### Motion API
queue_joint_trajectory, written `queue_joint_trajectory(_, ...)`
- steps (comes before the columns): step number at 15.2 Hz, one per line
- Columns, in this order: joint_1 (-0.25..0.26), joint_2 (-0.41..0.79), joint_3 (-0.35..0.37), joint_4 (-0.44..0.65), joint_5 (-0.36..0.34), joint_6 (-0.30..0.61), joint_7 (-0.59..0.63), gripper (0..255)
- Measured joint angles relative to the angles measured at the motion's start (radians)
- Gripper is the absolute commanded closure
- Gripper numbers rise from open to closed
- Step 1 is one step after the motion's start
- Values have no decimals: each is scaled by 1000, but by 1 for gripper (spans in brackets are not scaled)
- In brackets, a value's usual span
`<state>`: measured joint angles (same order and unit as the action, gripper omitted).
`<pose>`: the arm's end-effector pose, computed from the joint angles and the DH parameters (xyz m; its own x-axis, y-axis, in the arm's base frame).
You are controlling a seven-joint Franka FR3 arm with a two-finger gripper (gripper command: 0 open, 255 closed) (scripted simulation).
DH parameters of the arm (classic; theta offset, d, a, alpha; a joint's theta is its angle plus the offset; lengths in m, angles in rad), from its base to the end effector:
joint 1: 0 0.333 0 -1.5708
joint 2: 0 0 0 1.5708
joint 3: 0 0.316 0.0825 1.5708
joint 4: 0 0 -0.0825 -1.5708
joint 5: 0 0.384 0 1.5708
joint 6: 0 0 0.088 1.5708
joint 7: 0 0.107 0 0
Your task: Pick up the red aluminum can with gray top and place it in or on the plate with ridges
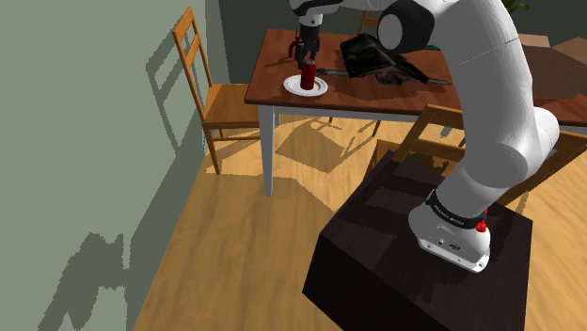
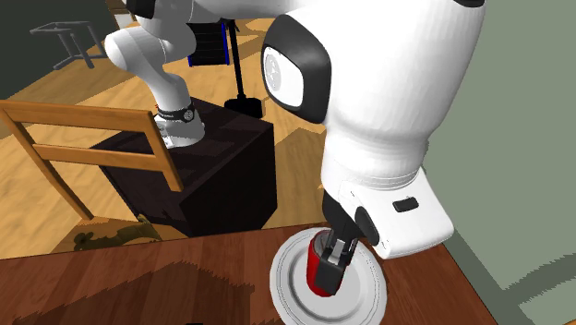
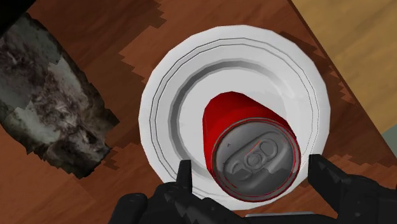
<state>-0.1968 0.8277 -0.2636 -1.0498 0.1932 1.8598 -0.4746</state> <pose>0.7188 -0.2647 0.3518 0.9991 0.0424 0.0012 0.0424 -0.9991 0.0093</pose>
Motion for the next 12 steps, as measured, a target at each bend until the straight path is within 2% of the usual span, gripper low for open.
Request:
queue_joint_trajectory(5, -1, -16, -2, 12, -3, -28, 0, 0)
queue_joint_trajectory(7, -10, 1, -1, 103, -4, -98, 9, 0)
queue_joint_trajectory(12, -11, -10, -3, 112, -5, -119, 9, 0)
